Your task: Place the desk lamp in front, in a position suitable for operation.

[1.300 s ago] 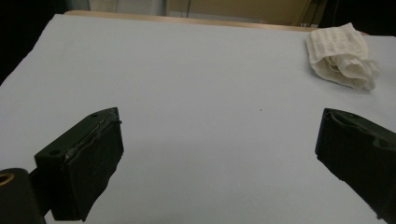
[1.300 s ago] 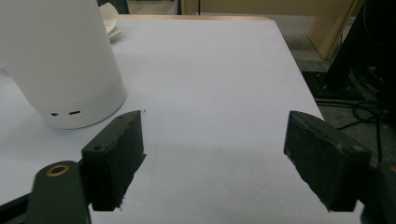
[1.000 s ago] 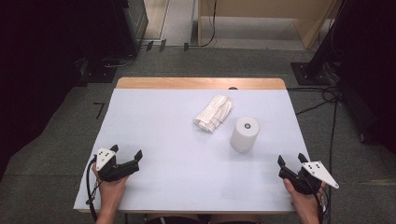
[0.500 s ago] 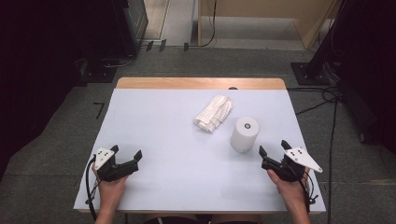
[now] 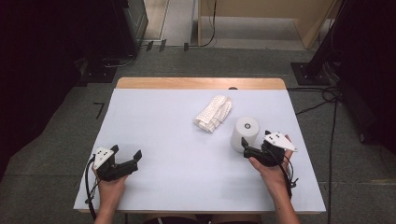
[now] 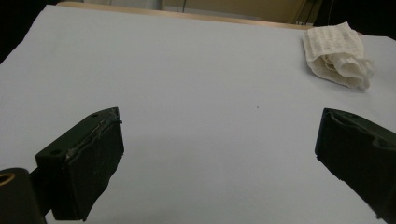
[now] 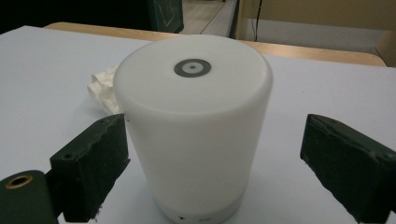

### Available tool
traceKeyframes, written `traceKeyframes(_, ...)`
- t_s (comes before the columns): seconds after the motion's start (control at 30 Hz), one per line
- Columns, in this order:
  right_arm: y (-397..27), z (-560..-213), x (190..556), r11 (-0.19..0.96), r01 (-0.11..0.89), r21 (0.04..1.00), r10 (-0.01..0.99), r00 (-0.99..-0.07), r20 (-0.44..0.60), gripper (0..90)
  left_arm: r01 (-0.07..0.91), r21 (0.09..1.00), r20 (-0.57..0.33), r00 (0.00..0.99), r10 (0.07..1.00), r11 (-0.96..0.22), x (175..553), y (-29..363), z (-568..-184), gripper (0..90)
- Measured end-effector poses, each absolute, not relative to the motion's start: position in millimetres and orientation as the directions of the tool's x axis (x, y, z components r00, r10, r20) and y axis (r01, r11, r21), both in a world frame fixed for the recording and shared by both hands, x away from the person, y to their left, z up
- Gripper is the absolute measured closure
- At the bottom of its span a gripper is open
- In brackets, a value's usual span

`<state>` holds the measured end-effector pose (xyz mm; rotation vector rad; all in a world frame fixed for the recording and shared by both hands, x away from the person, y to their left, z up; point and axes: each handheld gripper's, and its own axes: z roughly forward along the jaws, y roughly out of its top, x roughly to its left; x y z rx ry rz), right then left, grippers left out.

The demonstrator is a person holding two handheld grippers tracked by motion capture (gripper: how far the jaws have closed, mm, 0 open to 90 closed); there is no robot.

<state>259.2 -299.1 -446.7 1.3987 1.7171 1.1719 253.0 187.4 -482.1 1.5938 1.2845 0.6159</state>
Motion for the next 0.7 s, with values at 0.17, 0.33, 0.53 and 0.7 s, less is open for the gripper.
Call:
traceKeyframes(0.17,-287.6,-448.3,271.7,0.062,0.429,0.901,0.966,-0.255,0.055,6.1,0.448,0.894,-0.173,0.319,0.932,0.013,253.1,186.8,-482.1,1.6)
traceKeyframes(0.33,-282.1,-453.2,281.9,0.055,0.44,0.897,0.971,-0.232,0.054,6.0,0.448,0.894,-0.179,0.319,0.931,0.018,253.2,187.5,-482.2,1.7)
traceKeyframes(0.53,-276.4,-460.2,292.6,0.054,0.452,0.891,0.976,-0.21,0.047,6.9,0.447,0.894,-0.187,0.318,0.929,0.027,253.5,187.8,-482.7,1.6)
traceKeyframes(0.7,-271.4,-458.1,291.7,0.052,0.459,0.887,0.983,-0.18,0.035,8.0,0.447,0.894,-0.19,0.319,0.928,0.03,253.6,188.2,-482.6,1.6)
